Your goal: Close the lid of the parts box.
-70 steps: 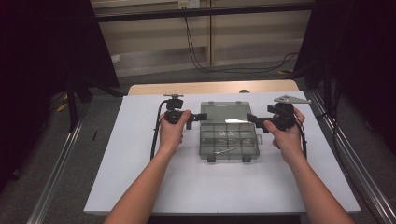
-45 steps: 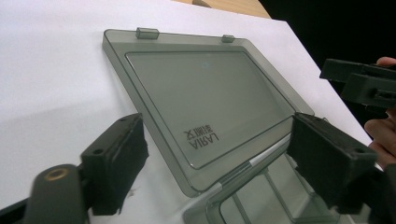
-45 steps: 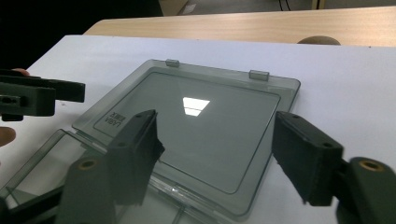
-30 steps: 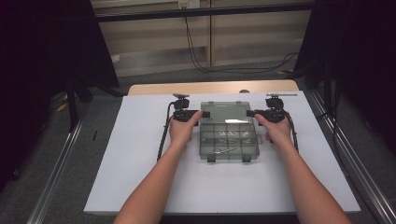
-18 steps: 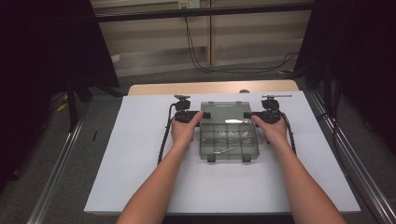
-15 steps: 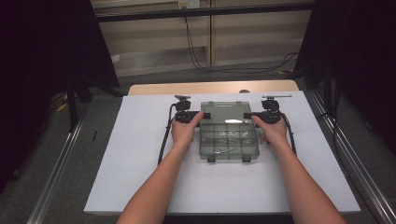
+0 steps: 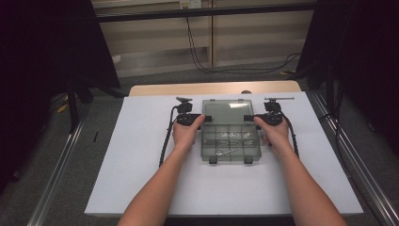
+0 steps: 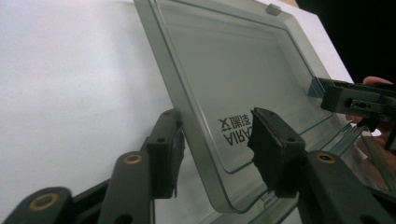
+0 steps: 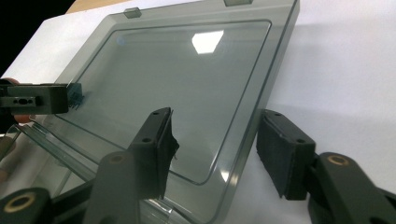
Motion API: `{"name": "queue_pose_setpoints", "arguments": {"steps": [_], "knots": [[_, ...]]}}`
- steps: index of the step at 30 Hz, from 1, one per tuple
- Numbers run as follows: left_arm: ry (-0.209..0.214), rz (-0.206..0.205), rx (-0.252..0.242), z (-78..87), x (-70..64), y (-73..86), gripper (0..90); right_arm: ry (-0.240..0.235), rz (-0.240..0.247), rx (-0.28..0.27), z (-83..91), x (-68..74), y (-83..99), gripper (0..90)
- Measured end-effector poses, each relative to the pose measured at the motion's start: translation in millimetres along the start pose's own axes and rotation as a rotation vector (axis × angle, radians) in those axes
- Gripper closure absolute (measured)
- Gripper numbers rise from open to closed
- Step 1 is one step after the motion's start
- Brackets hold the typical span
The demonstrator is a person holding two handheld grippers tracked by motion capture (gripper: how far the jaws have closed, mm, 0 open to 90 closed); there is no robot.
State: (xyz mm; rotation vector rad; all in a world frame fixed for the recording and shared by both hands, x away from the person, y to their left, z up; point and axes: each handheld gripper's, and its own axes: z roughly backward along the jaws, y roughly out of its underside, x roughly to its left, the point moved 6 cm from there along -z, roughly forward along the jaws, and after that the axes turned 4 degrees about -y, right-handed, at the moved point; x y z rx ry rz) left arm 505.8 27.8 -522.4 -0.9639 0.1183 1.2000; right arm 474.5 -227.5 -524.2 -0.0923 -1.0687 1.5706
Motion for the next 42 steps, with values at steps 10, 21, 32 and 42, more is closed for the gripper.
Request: {"name": "queue_pose_setpoints", "arguments": {"steps": [10, 21, 32, 42], "knots": [[0.004, -0.115, -0.090, 20.8, -6.8, -5.9, 72.4, 0.028, 0.126, -0.114, 27.1, 8.3, -12.1, 76.7], [-0.015, -0.161, -0.169, 36.0, -11.5, -12.7, 75.0, 0.063, 0.223, -0.159, 38.8, 15.0, -9.7, 85.6], [0.006, -0.157, -0.202, 42.0, -14.0, -22.3, 79.6, 0.063, 0.287, -0.204, 40.1, 17.2, -7.7, 85.7], [-0.072, -0.290, -0.204, 45.8, -19.3, -20.3, 84.6, 0.058, 0.284, -0.146, 38.9, 16.7, -13.4, 74.7]]}}
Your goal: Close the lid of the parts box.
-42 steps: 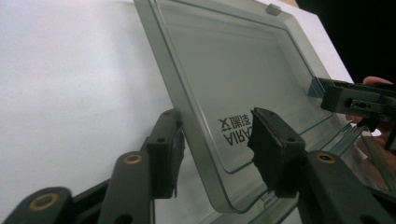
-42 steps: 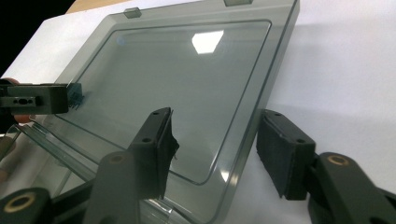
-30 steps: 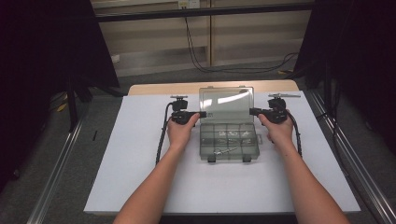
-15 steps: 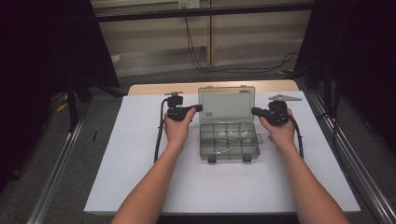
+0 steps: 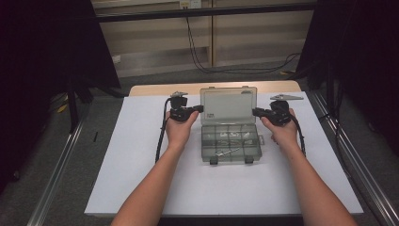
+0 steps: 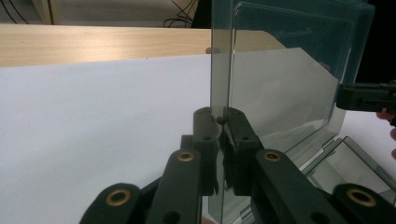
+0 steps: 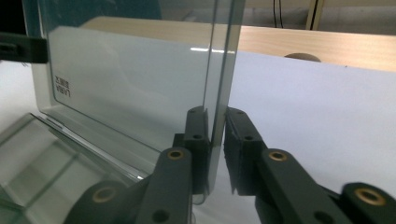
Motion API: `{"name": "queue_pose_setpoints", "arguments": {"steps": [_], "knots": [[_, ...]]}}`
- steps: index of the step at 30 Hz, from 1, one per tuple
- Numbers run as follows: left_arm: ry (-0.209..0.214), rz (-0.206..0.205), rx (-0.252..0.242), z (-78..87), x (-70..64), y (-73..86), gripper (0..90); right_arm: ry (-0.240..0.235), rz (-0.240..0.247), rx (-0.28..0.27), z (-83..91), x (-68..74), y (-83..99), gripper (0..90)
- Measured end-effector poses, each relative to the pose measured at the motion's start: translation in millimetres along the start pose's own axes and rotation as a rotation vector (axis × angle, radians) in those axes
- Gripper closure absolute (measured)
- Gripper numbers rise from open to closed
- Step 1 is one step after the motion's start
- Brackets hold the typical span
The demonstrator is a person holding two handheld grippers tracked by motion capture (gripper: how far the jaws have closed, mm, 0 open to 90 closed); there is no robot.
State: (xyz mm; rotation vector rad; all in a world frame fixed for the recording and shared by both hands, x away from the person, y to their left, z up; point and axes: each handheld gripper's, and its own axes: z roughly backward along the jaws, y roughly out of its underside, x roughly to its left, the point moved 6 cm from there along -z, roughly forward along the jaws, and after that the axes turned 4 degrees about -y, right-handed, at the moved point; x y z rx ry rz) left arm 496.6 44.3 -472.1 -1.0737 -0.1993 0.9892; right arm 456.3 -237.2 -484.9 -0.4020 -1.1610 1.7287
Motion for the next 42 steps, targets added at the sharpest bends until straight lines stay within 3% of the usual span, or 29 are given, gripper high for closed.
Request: {"name": "queue_pose_setpoints", "arguments": {"steps": [8, 11, 16, 23, 26, 31, 33, 36, 39, 42], "knots": [[0.014, -0.021, -0.025, 2.6, -2.4, -0.4, 84.8, 0.048, -0.015, -0.031, 10.2, -2.1, -34.8, 71.6], [0.011, -0.031, -0.021, 3.1, -2.2, 0.1, 84.7, 0.040, -0.028, -0.041, 12.2, -0.9, -43.8, 72.8], [0.014, -0.047, -0.035, 4.2, -4.8, -1.3, 84.7, 0.052, -0.062, -0.033, 11.7, -3.4, -47.0, 75.6], [0.003, -0.099, -0.039, 6.4, -8.6, -2.3, 84.7, 0.054, -0.060, -0.022, 9.6, -2.0, -45.6, 83.4], [0.002, -0.100, -0.034, 6.8, -8.4, -1.8, 84.6, 0.059, -0.108, -0.023, 9.7, -2.0, -45.4, 85.5], [-0.005, -0.102, -0.032, 6.2, -6.5, -0.6, 84.3, 0.080, -0.073, -0.018, 12.5, 1.7, -45.4, 86.7], [-0.004, -0.086, -0.027, 5.8, -6.5, 0.4, 83.7, 0.089, -0.063, -0.026, 13.4, 3.7, -45.0, 87.0], [0.009, -0.100, -0.018, 9.3, -6.0, 1.3, 81.8, 0.084, -0.046, -0.043, 14.9, 6.9, -43.8, 87.3], [0.043, -0.073, -0.035, 15.4, -6.2, -1.3, 72.6, 0.090, -0.031, -0.061, 17.1, 8.9, -42.9, 87.5], [0.065, -0.069, -0.047, 23.2, -5.6, -4.9, 70.9, 0.094, -0.017, -0.069, 19.5, 11.4, -41.8, 87.5]]}}
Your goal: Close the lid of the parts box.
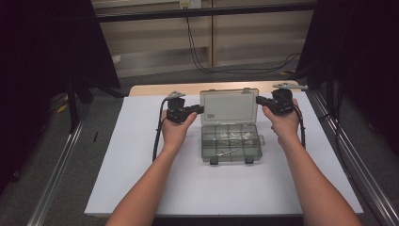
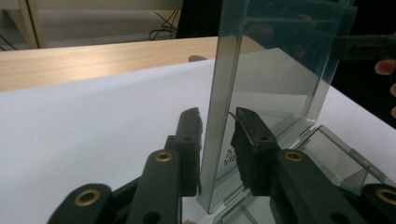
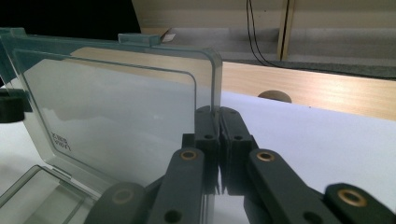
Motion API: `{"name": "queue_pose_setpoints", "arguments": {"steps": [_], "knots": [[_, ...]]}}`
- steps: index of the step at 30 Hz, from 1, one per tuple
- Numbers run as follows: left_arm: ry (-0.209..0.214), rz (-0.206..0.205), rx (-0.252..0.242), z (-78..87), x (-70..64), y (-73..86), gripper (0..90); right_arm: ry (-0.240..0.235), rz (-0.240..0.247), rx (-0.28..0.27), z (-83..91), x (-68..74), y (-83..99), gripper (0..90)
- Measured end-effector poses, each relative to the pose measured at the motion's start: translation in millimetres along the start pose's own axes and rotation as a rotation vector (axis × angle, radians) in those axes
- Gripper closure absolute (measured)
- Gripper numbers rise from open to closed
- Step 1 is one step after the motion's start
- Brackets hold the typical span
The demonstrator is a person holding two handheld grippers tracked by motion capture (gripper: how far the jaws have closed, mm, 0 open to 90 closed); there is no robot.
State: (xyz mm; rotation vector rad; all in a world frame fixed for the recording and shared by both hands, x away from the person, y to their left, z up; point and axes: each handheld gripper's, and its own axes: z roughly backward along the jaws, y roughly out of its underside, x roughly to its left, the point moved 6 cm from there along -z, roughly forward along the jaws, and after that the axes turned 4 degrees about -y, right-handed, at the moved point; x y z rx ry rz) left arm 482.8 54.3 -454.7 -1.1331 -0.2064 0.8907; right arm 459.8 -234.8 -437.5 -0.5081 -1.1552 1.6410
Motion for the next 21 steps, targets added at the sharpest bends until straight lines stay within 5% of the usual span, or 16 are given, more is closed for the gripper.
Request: {"name": "queue_pose_setpoints", "arguments": {"steps": [6, 13, 21], "knots": [[0.038, -0.016, -0.029, 12.8, -0.8, -7.7, 83.3, 0.006, 0.013, -0.024, 4.6, 3.7, 1.6, 87.5], [0.061, 0.058, -0.066, 16.3, 3.1, -16.9, 90.0, 0.014, 0.037, -0.045, 10.7, 7.9, 4.2, 87.6], [0.062, 0.130, -0.040, 7.2, 7.9, -21.5, 90.0, 0.020, 0.052, -0.076, 17.0, 11.3, 9.0, 87.7]]}}
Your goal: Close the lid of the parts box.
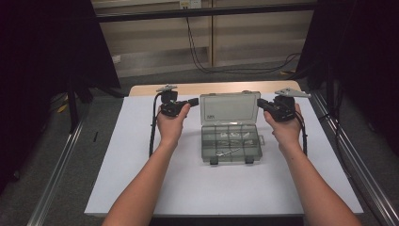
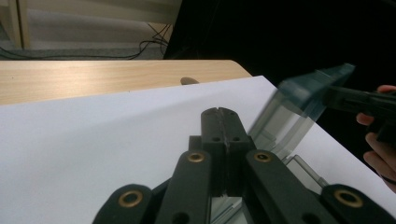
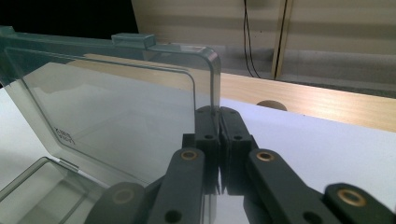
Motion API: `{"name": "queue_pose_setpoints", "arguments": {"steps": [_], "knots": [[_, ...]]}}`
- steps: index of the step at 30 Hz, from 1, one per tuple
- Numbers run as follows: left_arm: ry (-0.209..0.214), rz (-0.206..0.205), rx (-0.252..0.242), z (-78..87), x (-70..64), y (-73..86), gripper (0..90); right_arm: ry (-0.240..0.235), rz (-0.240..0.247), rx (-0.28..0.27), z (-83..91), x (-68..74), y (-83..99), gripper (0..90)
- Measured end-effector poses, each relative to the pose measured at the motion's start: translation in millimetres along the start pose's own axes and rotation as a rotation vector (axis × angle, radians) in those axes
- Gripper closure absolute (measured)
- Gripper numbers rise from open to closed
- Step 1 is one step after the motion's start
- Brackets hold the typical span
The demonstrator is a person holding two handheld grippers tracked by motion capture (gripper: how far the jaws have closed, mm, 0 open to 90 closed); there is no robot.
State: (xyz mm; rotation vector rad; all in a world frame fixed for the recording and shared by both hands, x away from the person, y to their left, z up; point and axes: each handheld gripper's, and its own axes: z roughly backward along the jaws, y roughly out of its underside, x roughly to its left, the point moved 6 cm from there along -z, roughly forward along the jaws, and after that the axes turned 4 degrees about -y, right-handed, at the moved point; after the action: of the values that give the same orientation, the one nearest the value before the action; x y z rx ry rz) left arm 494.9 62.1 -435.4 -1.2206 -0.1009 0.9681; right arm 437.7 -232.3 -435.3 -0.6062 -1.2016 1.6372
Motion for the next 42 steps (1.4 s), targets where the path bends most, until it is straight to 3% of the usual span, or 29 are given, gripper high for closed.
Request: {"name": "queue_pose_setpoints", "arguments": {"steps": [3, 11, 14, 16, 20, 27, 30, 36, 40, 42], "knots": [[0.027, 0.054, -0.008, -3.6, -0.8, -1.9, 90.0, -0.003, 0.005, -0.010, 3.1, 1.7, 1.7, 87.6], [0.066, 0.067, 0.007, -6.7, -7.7, -1.4, 90.0, -0.002, 0.024, -0.031, 11.7, 6.3, 6.8, 87.4], [0.076, 0.050, 0.009, -5.5, -11.2, -1.9, 90.0, -0.006, 0.031, -0.038, 14.1, 7.8, 8.2, 87.1], [0.087, 0.047, 0.011, -3.7, -14.0, -2.3, 90.0, 0.006, 0.061, -0.039, 16.1, 9.1, 9.3, 87.1], [0.121, 0.055, 0.001, -0.1, -21.1, -1.6, 90.0, 0.007, 0.084, -0.032, 19.9, 11.2, 10.7, 87.0], [0.135, 0.046, 0.005, 5.3, -25.9, 1.2, 90.0, -0.055, 0.066, -0.033, 27.2, 12.4, 14.3, 84.4], [0.142, 0.032, 0.009, 7.9, -28.3, 3.7, 90.0, -0.079, 0.111, -0.043, 34.8, 14.6, 17.1, 81.2], [0.151, 0.023, 0.017, 11.4, -34.5, 8.0, 90.0, -0.131, 0.132, -0.066, 59.0, 14.0, 16.7, 80.3], [0.150, -0.003, 0.028, 12.5, -38.8, 10.5, 90.0, -0.103, 0.145, -0.073, 71.1, 13.4, 12.0, 89.9], [0.149, -0.022, 0.035, 13.5, -40.5, 12.4, 90.0, -0.087, 0.140, -0.067, 72.3, 13.8, 10.1, 90.0]]}}
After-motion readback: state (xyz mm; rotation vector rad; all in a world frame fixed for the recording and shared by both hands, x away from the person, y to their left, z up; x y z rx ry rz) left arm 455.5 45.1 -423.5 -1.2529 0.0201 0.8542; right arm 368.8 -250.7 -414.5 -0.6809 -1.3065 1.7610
